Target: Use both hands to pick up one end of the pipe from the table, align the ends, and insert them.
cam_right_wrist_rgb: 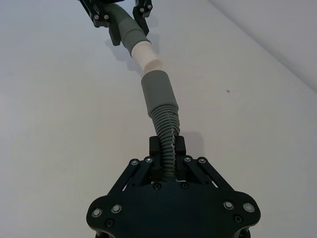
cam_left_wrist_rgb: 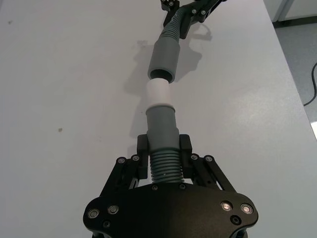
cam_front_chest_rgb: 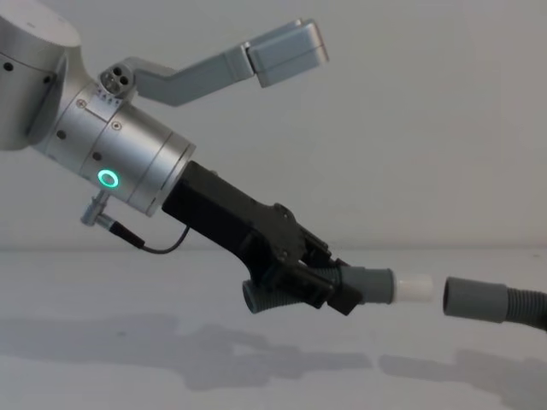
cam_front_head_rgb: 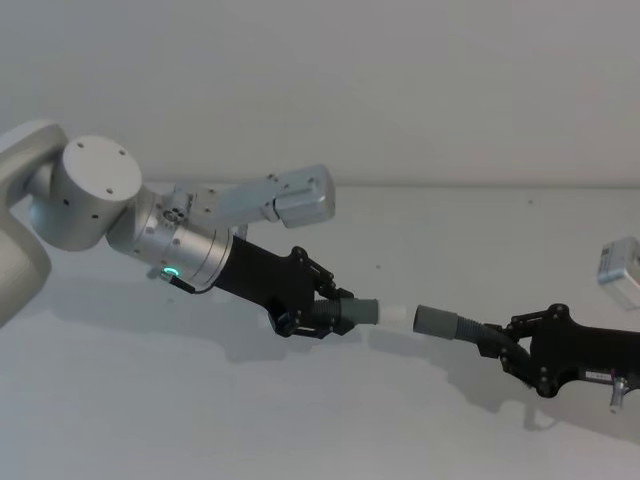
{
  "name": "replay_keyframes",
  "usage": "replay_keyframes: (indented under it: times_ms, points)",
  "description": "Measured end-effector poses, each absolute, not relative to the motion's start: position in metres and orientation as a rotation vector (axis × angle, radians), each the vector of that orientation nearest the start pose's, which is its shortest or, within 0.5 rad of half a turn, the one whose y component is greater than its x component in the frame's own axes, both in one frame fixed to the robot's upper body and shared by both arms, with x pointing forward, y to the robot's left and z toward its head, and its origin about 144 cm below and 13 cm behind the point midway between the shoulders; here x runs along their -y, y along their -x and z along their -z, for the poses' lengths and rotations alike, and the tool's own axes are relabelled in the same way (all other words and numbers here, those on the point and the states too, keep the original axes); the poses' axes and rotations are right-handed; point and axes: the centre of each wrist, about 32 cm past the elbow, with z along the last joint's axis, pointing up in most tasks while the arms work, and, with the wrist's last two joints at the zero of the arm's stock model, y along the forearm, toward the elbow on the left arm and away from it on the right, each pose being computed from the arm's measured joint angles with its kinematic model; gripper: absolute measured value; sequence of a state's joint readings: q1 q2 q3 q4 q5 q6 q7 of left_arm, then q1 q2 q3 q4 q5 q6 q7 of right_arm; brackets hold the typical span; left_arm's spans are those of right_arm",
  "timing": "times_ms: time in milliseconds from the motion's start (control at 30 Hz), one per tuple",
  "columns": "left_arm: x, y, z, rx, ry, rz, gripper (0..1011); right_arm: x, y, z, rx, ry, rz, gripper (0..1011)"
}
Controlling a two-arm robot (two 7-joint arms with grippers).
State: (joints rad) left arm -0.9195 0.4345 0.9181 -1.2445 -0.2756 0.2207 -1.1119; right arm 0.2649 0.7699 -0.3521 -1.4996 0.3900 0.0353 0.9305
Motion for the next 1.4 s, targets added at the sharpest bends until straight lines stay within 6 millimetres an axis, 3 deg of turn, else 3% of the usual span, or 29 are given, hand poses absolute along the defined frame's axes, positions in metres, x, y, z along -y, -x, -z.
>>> replay_keyframes:
  times_ms: [1400]
  points:
    - [-0.168,-0.628,-1.291,0.172,-0.580,0.083,348,0.369,-0.515,-1.229,0.110,0.433,0.413,141]
